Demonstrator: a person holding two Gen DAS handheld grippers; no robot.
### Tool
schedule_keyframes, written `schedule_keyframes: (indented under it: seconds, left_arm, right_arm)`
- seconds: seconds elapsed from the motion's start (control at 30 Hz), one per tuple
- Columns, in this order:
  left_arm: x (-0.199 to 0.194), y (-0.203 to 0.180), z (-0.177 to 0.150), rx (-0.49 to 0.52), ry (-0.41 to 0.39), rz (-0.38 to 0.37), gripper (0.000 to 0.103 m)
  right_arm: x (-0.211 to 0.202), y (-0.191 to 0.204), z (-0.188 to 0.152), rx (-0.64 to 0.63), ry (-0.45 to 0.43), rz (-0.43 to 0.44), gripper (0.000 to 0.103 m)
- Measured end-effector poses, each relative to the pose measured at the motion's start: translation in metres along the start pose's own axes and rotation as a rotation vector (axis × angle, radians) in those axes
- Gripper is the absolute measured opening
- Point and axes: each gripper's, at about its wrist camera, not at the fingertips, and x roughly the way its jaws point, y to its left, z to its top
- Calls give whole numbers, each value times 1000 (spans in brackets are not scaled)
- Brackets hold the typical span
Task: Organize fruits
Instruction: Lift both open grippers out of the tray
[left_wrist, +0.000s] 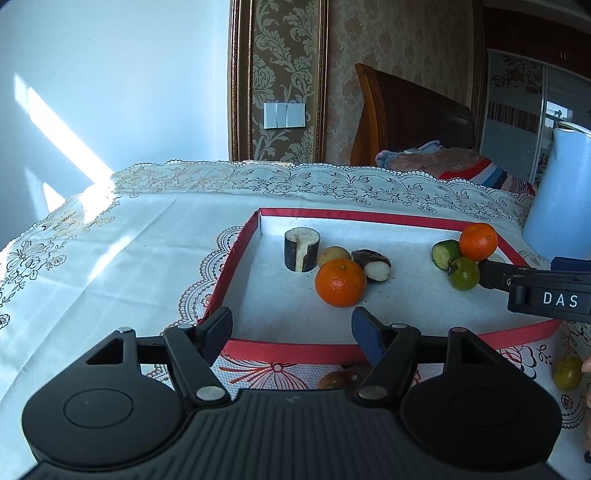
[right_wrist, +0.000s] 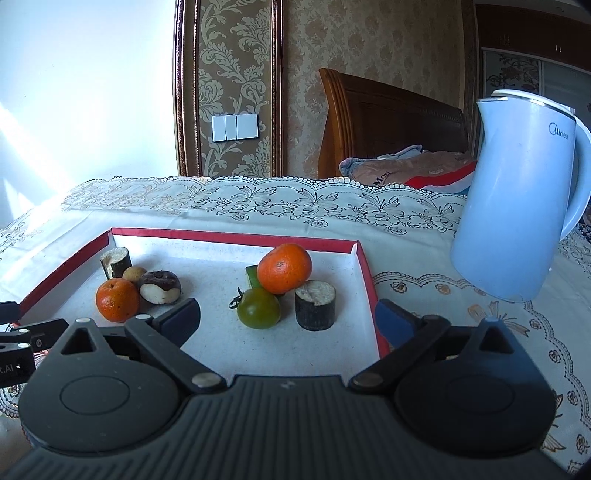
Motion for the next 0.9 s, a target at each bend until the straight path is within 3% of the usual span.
schedule_keyframes:
  seconds: [0.13,0.33,0.5,0.9]
  left_arm:
    - [-1,6,-1,-19,-3,14,79]
    - [-7,14,-6,-45,4,-16,79]
    - [-7,8,-12,-12,37,-64,79]
    - [-4,-8,-21,79,63,-73,79]
  right_arm:
    - [-4,-2,-3,9,3,3,101]
    - [-10,-7,-8,33,5,4,101]
    - [-14,-9,-11,35,2,0,101]
    - [-22,-9,-19,34,-2,-11,102]
